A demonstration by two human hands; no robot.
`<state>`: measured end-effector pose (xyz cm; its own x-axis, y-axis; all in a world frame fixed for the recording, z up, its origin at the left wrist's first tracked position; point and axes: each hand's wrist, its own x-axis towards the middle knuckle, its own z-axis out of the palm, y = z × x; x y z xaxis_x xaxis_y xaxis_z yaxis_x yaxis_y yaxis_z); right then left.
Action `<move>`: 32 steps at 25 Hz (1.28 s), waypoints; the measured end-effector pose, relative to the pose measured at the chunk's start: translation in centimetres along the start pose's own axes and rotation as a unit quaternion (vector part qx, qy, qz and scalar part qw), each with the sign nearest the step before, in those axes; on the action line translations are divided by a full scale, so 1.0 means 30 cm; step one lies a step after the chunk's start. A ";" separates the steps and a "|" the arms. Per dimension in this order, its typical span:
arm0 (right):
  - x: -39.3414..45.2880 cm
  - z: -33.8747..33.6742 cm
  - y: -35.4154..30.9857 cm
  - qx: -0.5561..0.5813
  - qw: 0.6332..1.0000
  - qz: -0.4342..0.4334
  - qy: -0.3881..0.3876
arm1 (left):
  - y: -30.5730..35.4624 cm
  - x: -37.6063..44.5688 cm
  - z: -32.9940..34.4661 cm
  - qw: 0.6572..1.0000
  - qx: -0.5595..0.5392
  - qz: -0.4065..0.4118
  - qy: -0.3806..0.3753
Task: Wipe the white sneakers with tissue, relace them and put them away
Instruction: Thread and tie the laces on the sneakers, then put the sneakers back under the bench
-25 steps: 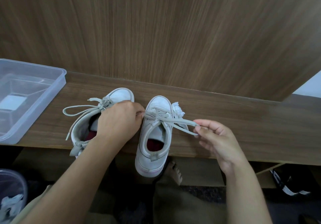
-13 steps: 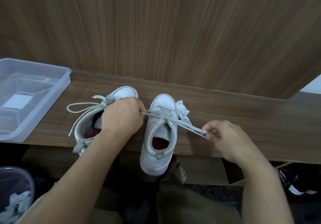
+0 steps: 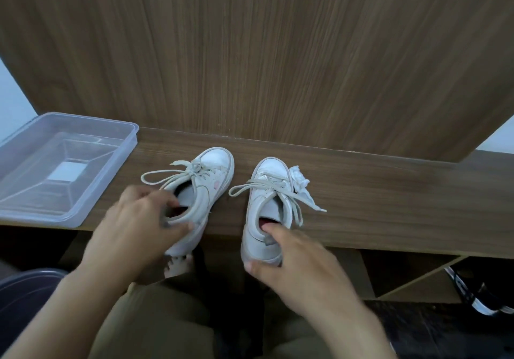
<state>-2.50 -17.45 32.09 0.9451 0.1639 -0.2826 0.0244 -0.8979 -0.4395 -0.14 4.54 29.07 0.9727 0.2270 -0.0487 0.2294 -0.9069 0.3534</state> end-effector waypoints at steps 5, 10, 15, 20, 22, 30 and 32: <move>0.113 0.127 -0.029 -0.027 0.991 0.059 0.116 | 0.009 -0.008 0.057 0.999 -0.030 0.014 -0.019; 0.183 0.136 -0.061 -0.025 0.991 0.001 0.134 | 0.101 0.000 0.085 0.998 -0.035 0.045 -0.015; 0.270 0.106 -0.060 -0.021 0.990 -0.026 0.139 | 0.120 0.074 0.124 0.998 -0.020 0.042 0.044; 0.310 0.100 -0.061 -0.026 0.993 -0.006 0.115 | 0.122 0.103 0.159 0.998 -0.010 0.033 0.045; 0.311 0.100 -0.079 -0.040 0.994 0.017 0.100 | 0.123 0.107 0.163 0.999 -0.013 0.026 0.034; 0.314 0.116 -0.123 -0.049 0.994 0.074 0.056 | 0.142 0.126 0.110 0.994 0.040 -0.010 -0.096; 0.310 0.101 -0.127 -0.045 0.995 0.080 0.046 | 0.141 0.125 0.094 0.994 0.016 -0.011 -0.108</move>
<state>5.21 -11.28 28.54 0.9648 -0.0172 -0.2623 -0.1028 -0.9430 -0.3164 4.56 0.56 27.74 0.9516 0.1681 -0.2573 0.2482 -0.9140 0.3210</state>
